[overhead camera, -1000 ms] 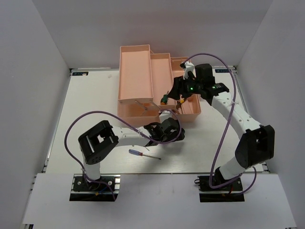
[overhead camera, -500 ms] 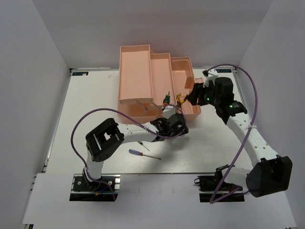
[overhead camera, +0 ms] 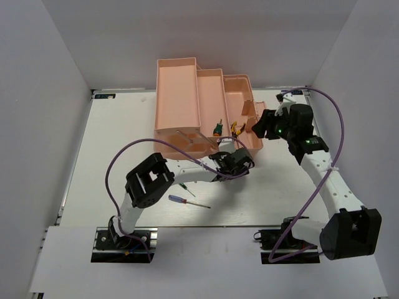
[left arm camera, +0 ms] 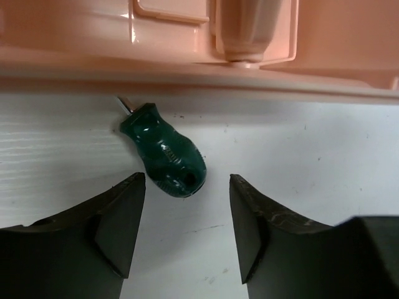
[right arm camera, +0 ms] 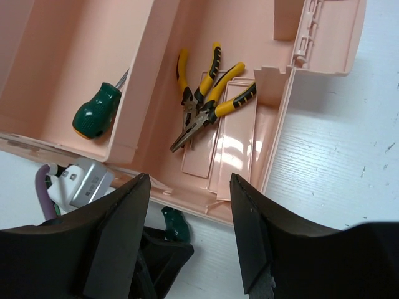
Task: Sort the tools into containers
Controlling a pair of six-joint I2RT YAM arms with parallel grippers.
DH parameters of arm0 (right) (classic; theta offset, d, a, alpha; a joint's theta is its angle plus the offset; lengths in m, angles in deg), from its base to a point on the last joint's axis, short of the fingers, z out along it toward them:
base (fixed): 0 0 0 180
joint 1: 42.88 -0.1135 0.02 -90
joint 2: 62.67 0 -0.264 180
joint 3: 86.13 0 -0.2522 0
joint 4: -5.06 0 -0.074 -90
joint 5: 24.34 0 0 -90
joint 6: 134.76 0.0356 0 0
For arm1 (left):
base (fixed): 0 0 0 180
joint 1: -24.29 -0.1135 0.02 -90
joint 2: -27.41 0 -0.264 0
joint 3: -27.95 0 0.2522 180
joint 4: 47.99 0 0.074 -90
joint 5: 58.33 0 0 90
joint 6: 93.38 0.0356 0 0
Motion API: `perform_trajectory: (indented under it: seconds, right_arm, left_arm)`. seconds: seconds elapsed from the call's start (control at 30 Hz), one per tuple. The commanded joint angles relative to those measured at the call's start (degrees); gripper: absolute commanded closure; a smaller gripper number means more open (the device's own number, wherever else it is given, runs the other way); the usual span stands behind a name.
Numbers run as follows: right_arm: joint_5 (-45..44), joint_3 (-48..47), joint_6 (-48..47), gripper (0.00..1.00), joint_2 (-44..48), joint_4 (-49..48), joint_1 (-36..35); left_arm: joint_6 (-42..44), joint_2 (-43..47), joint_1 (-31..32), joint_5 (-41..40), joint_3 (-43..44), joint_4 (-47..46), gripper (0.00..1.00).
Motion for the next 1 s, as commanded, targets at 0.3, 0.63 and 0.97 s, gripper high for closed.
perform_trajectory:
  seconds: [0.3,0.63,0.97]
  right_arm:
    - [3.51,1.76,2.61,0.40,2.95,-3.09,3.19]
    - [4.74,2.02,3.22,0.40,3.30,-3.09,4.33]
    - [6.06,2.02,3.75,0.40,3.48,-2.91,5.12]
  left_arm:
    - [-2.11,-5.25,0.30,-1.91,10.22,12.41,0.39]
    - [-3.16,-6.30,0.83,-1.39,9.35,15.31,0.50]
    - [-4.74,2.13,2.59,-2.00,-2.42,14.78,0.50]
